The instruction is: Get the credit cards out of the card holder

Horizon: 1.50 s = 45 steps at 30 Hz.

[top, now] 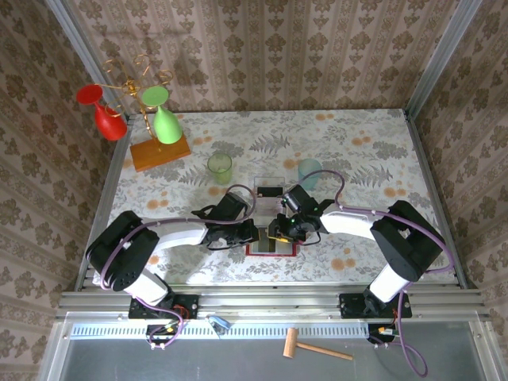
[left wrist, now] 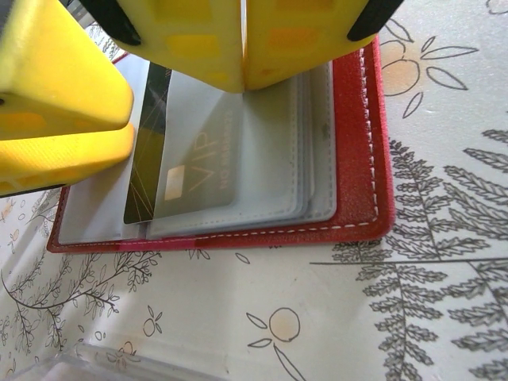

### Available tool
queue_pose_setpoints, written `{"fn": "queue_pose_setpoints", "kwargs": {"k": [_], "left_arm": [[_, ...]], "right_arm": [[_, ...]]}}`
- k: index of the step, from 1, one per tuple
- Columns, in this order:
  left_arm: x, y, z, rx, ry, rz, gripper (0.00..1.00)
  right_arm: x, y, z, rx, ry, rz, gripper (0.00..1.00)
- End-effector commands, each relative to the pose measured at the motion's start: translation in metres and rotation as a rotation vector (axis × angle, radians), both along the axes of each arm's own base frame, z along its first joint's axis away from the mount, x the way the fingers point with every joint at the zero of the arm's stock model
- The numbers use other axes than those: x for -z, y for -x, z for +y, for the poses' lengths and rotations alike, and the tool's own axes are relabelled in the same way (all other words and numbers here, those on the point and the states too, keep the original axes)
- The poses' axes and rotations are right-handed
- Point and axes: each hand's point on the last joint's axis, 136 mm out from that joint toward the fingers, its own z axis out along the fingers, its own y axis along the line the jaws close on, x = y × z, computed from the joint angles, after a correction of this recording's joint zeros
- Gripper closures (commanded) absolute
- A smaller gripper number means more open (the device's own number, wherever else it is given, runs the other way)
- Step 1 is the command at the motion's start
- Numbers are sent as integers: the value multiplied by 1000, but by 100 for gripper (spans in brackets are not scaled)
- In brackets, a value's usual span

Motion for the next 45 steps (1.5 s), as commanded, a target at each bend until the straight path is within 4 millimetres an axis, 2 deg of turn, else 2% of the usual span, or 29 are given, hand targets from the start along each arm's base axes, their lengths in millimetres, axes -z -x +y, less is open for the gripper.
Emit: {"fn": "queue_pose_setpoints", "kwargs": {"k": [1, 10, 20, 31, 45], "left_arm": [[17, 10, 10, 16, -57, 30, 90], [18, 11, 10, 13, -58, 31, 90], [20, 13, 11, 13, -59, 36, 91], [22, 13, 11, 13, -58, 39, 90], [24, 15, 13, 13, -62, 44, 91]], "right_arm": [[9, 2, -3, 1, 3, 21, 67], [9, 2, 5, 13, -76, 27, 71], [-9, -1, 10, 10, -131, 2, 74], [-2, 3, 13, 15, -150, 37, 76], [-3, -8, 7, 46, -184, -9, 73]]}}
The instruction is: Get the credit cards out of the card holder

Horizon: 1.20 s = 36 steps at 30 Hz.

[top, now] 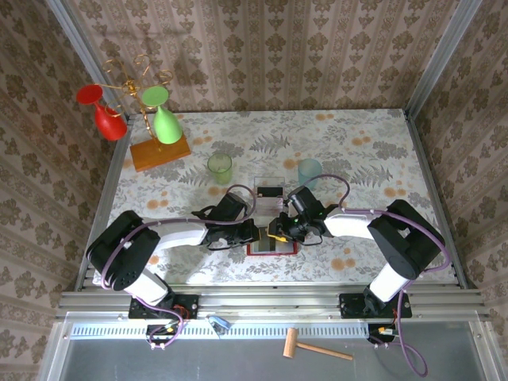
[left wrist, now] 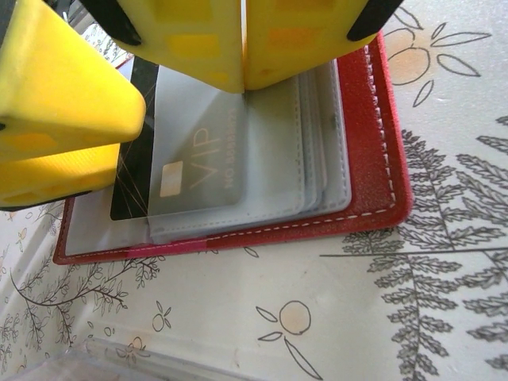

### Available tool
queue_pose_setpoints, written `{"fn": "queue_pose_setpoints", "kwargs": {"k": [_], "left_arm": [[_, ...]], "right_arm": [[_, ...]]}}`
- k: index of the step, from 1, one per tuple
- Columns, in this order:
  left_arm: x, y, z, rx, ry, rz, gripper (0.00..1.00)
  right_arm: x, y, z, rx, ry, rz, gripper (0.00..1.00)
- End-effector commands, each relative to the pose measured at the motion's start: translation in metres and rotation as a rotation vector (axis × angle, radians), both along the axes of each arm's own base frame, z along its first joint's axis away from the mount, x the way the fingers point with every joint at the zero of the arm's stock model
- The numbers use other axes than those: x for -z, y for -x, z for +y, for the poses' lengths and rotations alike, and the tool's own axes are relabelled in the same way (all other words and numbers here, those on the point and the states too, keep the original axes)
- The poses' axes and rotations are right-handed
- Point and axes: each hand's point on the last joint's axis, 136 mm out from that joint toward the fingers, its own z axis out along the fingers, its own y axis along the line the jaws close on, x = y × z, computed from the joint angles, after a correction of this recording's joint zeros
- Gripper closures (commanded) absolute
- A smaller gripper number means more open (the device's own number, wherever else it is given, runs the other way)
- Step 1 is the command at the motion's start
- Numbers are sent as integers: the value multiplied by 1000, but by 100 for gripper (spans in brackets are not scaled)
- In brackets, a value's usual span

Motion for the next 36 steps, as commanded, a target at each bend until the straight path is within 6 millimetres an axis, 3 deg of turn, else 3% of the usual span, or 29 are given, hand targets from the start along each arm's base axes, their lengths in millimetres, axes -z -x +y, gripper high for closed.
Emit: {"fn": "queue_pose_setpoints", "kwargs": {"k": [1, 13, 25, 36], "left_arm": [[24, 16, 15, 11, -80, 56, 90], [24, 16, 14, 10, -76, 59, 90], [23, 18, 16, 8, -78, 56, 90], [21, 19, 20, -2, -79, 49, 90]], "right_arm": [[-3, 1, 0, 5, -32, -2, 73], [-10, 4, -7, 18, -25, -15, 88], [-10, 7, -25, 30, 14, -19, 90], [-27, 8, -40, 28, 42, -56, 91]]}}
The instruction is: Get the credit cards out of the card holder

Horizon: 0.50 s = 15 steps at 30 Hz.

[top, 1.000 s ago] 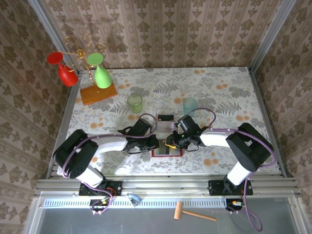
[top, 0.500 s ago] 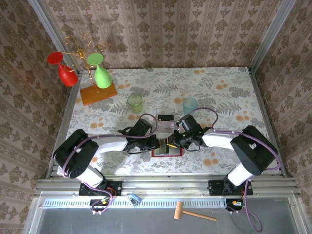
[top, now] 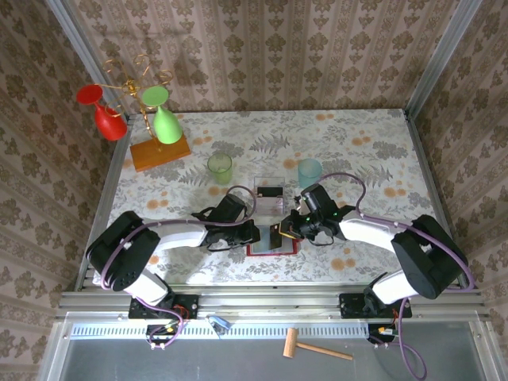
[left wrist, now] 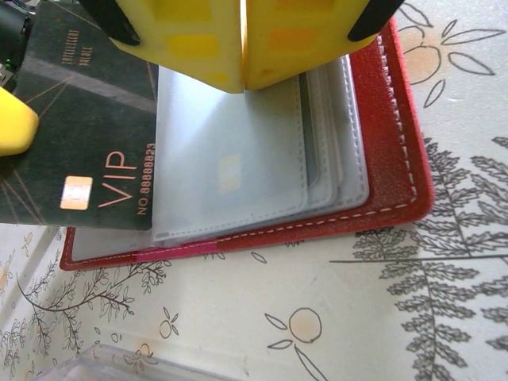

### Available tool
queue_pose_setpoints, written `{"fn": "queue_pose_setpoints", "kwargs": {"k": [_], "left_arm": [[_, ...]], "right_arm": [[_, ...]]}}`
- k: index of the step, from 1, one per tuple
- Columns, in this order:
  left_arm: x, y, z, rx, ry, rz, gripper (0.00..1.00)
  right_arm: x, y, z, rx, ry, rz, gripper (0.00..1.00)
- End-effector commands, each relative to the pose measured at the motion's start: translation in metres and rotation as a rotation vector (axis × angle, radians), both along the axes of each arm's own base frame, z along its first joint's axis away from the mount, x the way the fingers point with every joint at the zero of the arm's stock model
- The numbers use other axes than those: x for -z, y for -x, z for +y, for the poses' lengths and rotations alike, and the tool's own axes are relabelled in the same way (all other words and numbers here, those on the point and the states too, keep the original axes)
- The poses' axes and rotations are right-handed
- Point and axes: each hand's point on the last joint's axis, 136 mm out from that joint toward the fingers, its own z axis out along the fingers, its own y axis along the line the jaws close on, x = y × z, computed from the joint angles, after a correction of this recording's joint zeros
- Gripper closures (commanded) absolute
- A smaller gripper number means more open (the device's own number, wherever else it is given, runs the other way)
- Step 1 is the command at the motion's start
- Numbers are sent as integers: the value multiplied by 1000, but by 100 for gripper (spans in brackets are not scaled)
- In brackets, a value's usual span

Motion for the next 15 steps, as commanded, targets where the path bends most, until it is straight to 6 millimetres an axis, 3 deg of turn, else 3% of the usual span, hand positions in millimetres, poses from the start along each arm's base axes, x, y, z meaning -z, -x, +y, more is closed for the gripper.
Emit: {"fn": "queue_pose_setpoints", "kwargs": {"k": [1, 8, 15], "left_arm": [[21, 17, 22, -10, -94, 59, 90], [19, 18, 26, -17, -99, 49, 90], [15, 16, 29, -28, -93, 38, 89]], "right_arm": [[-2, 5, -11, -11, 49, -9, 92], [-11, 10, -18, -104, 137, -24, 98], [-45, 7, -24, -307, 242, -183, 100]]}}
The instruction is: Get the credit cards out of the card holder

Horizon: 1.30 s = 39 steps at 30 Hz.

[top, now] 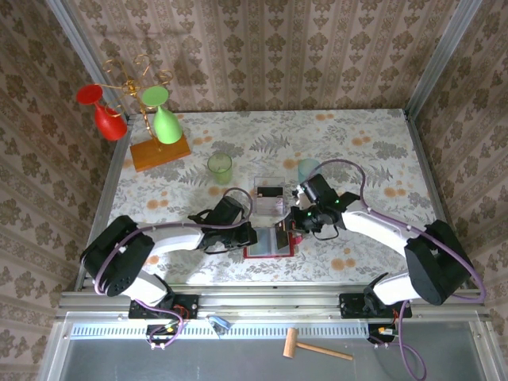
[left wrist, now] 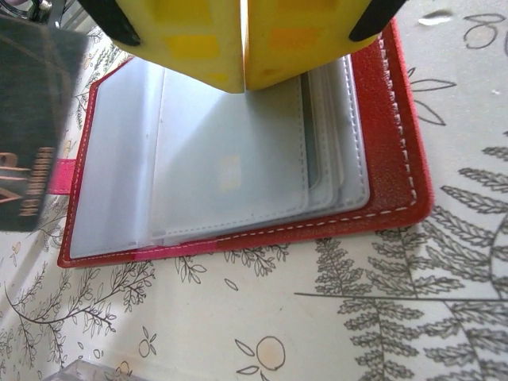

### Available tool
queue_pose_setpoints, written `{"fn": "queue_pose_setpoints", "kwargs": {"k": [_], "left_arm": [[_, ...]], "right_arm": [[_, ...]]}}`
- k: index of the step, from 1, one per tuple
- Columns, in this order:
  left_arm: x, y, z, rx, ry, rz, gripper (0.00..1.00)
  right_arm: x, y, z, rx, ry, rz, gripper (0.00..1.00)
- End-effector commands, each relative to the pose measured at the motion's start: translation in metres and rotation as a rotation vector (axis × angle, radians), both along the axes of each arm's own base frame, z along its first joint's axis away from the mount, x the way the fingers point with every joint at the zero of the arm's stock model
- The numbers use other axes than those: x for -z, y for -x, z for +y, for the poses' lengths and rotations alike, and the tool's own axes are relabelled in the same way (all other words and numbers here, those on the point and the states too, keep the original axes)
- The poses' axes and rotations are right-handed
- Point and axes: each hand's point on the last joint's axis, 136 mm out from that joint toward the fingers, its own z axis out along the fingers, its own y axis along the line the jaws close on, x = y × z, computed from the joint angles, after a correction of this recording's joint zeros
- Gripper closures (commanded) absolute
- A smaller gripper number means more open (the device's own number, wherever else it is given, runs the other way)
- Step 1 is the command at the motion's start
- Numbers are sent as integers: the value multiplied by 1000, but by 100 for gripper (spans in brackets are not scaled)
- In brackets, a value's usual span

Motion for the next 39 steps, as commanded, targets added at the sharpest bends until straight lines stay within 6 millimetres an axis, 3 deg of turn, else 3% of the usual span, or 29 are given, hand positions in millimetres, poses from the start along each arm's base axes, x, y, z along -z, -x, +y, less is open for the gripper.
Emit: {"fn": "queue_pose_setpoints", "kwargs": {"k": [1, 5, 12, 19, 29, 39], "left_arm": [[15, 9, 19, -23, -78, 38, 89], [11, 7, 18, -24, -68, 27, 86], [-2, 3, 19, -33, -54, -8, 82], [-15, -2, 24, -59, -43, -52, 80], [-20, -11, 46, -124, -36, -74, 79], [-22, -23, 66, -173, -26, -76, 79]], "right_arm": [[-13, 7, -17, -143, 117, -85, 100], [-26, 0, -20, -279, 185, -169, 100], [-29, -9, -18, -664, 301, -278, 100], [-38, -31, -19, -901, 407, -349, 100], [-50, -65, -12, -1093, 490, -348, 100], [-54, -106, 13, -1207, 488, -379, 100]]}}
